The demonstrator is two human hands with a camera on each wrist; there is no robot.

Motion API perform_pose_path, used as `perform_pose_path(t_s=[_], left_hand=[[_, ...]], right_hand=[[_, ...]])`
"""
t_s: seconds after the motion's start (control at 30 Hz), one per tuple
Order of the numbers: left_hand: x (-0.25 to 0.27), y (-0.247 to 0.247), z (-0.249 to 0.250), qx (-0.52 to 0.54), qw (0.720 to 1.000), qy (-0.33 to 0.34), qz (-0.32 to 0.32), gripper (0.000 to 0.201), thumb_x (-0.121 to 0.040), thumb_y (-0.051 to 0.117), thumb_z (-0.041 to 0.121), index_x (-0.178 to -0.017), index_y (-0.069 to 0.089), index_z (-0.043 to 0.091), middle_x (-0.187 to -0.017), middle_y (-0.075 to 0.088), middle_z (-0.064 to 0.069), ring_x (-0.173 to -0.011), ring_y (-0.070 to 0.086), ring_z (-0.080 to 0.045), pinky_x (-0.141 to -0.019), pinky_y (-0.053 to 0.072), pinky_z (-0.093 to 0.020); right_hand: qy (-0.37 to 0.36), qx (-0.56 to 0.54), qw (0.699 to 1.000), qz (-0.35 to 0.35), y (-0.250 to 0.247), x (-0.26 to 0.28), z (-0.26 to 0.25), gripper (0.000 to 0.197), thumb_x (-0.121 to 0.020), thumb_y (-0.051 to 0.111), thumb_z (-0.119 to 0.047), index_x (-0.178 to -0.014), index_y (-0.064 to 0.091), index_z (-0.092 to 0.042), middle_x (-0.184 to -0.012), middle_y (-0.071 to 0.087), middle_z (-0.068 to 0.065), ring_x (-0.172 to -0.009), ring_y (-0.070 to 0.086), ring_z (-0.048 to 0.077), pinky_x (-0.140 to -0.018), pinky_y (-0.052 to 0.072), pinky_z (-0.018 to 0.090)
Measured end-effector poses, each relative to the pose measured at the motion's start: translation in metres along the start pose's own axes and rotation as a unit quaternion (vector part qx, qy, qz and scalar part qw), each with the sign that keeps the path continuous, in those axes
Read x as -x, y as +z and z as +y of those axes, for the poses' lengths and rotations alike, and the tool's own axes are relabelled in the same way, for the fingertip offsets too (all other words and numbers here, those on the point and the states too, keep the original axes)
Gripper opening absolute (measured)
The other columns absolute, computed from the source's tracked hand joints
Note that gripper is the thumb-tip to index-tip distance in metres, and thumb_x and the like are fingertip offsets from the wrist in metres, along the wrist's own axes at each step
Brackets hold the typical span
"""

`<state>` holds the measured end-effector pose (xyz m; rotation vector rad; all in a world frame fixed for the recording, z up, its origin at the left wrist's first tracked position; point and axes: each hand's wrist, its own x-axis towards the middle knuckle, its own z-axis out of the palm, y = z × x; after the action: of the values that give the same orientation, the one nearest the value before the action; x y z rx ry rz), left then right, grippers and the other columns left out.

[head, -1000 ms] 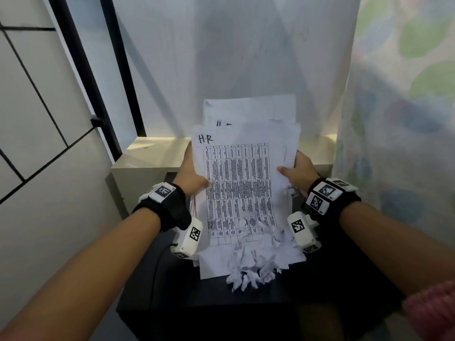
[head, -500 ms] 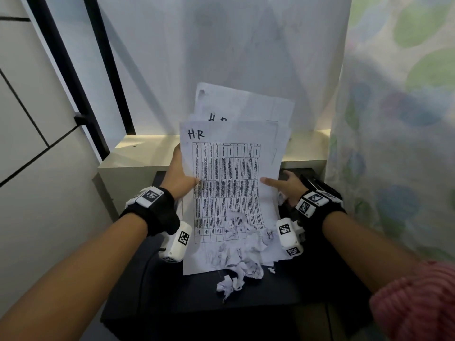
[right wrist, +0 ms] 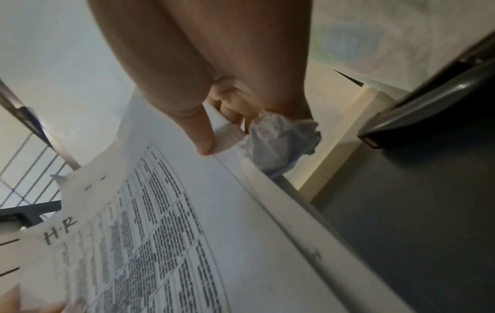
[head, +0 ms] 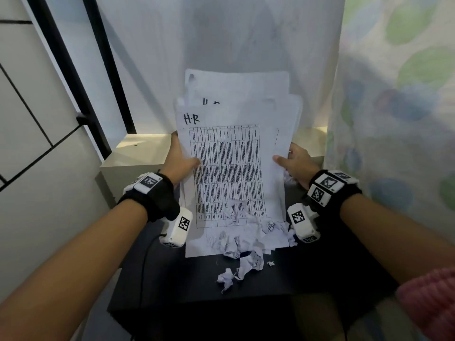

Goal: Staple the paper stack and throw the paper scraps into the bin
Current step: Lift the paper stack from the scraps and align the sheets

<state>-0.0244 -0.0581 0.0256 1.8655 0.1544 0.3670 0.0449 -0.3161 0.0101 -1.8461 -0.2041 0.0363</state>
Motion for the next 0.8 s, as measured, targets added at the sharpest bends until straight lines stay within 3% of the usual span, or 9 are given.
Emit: perform_pose_path(t_s=[0.1,0.2,0.3,0.37,0.63,0.8], left_hand=[[0.001,-0.005,0.011,-0.008,1.0,0.024,0.01,0.072,-0.082,0.061,-0.008,-0.14,0.022,0.007,-0.14,0.043,-0.006,-0.129,0.041,-0.019,-0.107,0.031,-0.028],[0.004,-0.008,0.023,-0.009,0.998,0.053,0.022,0.067,-0.086,0.058,-0.005,-0.14,0.021,0.008,-0.137,0.04,0.0,-0.124,0.037,-0.011,-0.105,0.026,-0.022],[0.005,-0.013,0.034,-0.013,0.997,0.07,0.037,0.071,-0.086,0.058,-0.002,-0.143,0.017,0.009,-0.144,0.036,0.002,-0.129,0.033,-0.009,-0.113,0.019,-0.026],[0.004,-0.015,0.035,-0.013,0.996,0.079,0.039,0.073,-0.084,0.061,-0.001,-0.143,0.02,0.011,-0.15,0.034,-0.006,-0.138,0.033,-0.019,-0.12,0.021,-0.04],[-0.016,-0.019,0.051,0.005,0.994,0.098,0.041,0.072,-0.082,0.065,-0.001,-0.14,0.024,0.007,-0.147,0.04,-0.009,-0.137,0.037,-0.022,-0.118,0.027,-0.046],[-0.024,-0.019,0.058,0.04,0.992,0.118,0.033,0.074,-0.083,0.065,0.002,-0.142,0.02,0.006,-0.149,0.036,-0.011,-0.138,0.035,-0.022,-0.117,0.029,-0.046]], right_hand=[[-0.032,0.013,0.999,0.006,-0.005,0.008,-0.02,0.039,-0.092,0.051,-0.002,-0.13,0.044,0.004,-0.133,0.055,0.019,-0.119,0.055,0.029,-0.099,0.045,0.036],[-0.062,0.032,0.998,0.002,-0.009,0.012,-0.035,0.037,-0.094,0.046,-0.002,-0.131,0.043,0.001,-0.132,0.056,0.015,-0.105,0.057,0.018,-0.089,0.046,0.026],[-0.072,0.055,0.996,-0.006,-0.011,0.012,-0.044,0.034,-0.096,0.045,-0.006,-0.13,0.044,-0.002,-0.106,0.062,0.004,-0.071,0.05,0.002,-0.052,0.041,0.003],[-0.074,0.065,0.995,-0.002,-0.014,0.01,-0.045,0.033,-0.096,0.044,-0.008,-0.129,0.045,-0.002,-0.087,0.056,-0.003,-0.061,0.043,0.003,-0.037,0.034,0.003],[-0.089,0.124,0.988,0.005,-0.023,-0.025,-0.071,0.033,-0.096,0.045,-0.013,-0.128,0.047,-0.003,-0.116,0.055,0.008,-0.063,0.043,0.001,-0.033,0.032,0.001],[-0.133,0.201,0.971,0.012,-0.037,-0.043,-0.126,0.019,-0.092,0.047,-0.007,-0.109,0.058,-0.006,-0.096,0.056,0.011,-0.041,0.056,-0.003,-0.033,0.037,0.004]])
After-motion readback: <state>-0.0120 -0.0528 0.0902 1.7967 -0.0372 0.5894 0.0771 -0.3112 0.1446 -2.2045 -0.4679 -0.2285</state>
